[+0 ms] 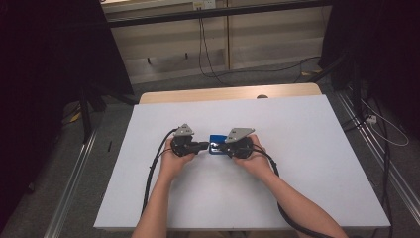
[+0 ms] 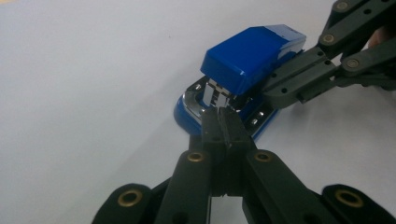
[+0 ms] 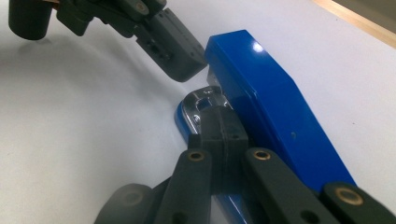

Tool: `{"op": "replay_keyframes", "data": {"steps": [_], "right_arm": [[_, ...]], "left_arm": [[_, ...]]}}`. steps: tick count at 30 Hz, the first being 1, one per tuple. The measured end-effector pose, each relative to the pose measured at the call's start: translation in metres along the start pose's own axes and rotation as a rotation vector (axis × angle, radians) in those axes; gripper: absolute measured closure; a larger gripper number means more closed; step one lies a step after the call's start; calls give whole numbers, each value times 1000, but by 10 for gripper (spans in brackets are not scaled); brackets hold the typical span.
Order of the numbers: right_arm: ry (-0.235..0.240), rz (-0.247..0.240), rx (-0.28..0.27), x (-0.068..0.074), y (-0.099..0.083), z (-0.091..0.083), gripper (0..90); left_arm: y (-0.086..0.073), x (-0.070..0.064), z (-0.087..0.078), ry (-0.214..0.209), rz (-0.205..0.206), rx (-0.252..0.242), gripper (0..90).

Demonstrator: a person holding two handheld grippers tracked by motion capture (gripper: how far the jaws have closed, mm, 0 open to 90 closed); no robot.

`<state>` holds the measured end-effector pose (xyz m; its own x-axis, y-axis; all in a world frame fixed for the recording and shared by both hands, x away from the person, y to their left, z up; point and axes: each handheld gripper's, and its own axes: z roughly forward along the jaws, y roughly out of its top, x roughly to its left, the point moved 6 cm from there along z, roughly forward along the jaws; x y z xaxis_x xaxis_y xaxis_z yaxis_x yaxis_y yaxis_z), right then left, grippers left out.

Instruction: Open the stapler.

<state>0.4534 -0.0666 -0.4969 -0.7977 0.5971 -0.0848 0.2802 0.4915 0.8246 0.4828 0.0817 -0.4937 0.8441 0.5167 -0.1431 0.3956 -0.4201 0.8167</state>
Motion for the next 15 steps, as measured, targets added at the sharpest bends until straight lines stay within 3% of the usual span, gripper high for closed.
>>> {"op": "replay_keyframes", "data": {"steps": [6, 15], "right_arm": [[2, 5, 0, 0, 0, 0, 900], [7, 11, -4, -1, -1, 0, 900]], "left_arm": [[2, 0, 3, -6, -10, -12, 900], [10, -1, 1, -9, 23, -17, 900]]}}
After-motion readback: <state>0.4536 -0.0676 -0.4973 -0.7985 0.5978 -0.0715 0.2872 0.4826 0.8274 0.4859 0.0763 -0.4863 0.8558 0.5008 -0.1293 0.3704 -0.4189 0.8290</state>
